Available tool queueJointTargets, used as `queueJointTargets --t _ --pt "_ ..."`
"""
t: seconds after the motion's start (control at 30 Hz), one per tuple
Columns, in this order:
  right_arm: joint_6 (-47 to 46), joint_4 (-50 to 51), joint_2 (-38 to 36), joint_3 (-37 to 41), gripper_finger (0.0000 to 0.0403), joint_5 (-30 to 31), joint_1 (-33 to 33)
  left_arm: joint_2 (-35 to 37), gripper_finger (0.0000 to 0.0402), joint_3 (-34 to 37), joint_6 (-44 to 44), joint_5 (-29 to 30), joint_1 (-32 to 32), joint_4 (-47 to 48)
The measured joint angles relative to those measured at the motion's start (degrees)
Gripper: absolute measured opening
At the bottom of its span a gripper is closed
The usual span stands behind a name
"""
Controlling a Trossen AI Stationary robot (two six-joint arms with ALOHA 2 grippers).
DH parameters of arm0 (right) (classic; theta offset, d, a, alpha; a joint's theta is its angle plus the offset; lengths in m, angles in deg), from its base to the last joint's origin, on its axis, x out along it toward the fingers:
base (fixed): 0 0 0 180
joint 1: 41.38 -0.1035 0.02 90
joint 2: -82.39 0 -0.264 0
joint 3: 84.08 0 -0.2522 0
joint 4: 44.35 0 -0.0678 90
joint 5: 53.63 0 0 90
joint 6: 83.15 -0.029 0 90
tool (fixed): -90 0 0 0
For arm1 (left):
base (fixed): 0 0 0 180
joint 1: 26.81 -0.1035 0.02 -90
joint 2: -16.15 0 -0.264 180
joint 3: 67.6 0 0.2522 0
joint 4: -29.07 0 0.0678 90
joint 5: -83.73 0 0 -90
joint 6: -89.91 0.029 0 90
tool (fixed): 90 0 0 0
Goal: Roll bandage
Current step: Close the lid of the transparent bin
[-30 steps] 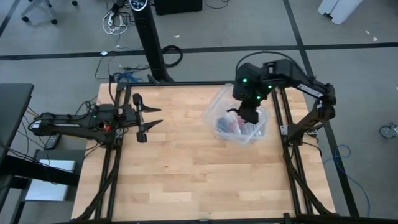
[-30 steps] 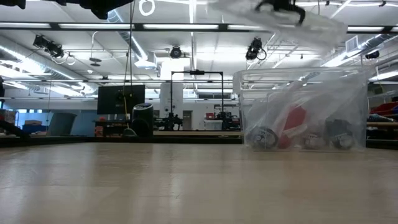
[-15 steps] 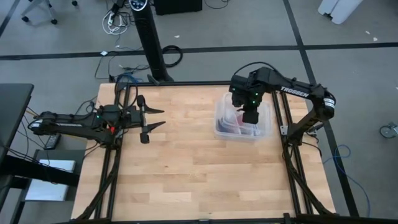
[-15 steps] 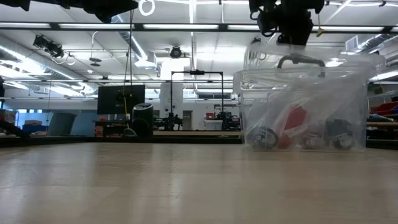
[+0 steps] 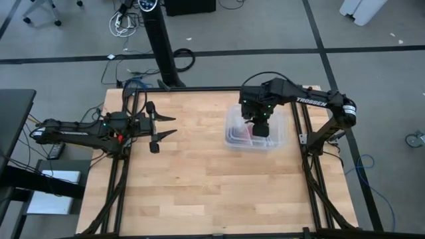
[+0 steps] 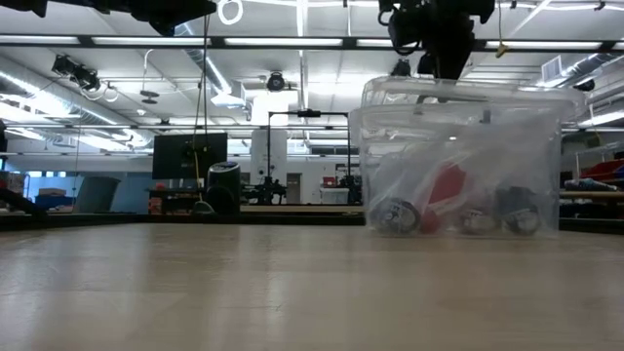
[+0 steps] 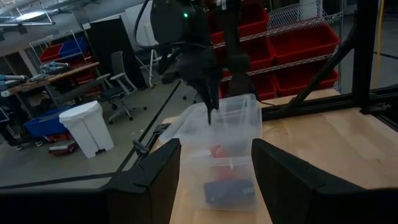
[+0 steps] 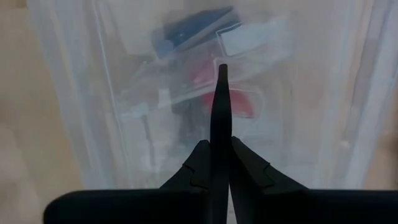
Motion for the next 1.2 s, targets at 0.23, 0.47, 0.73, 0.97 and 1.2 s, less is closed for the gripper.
queueJointTargets --t 0.23,0.47,0.73,0.97,1.2 --pt "-1.35 -1.54 4.52 -0.35 0.0024 -1.76 -2.24 -0.73 0.0204 0.00 -0.02 0.00 0.00 0.09" --pt "-7.02 -0.37 7.78 -6.24 0.0024 -3.45 -2.50 -2.37 0.0204 0.00 -0.11 0.00 0.00 0.14" --pt "-10.68 -2.37 7.71 -11.59 0.0024 -6.40 -3.52 -2.67 0.0204 0.00 -0.15 0.00 0.00 -0.06" --pt "-10.04 -3.89 10.33 -11.67 0.0024 -7.20 -3.99 -2.67 0.0204 0.00 -0.19 0.00 0.00 -0.16" --pt "-9.04 -7.65 13.63 -11.65 0.0076 -7.52 -3.83 -2.87 0.0204 0.00 -0.22 0.00 0.00 0.00"
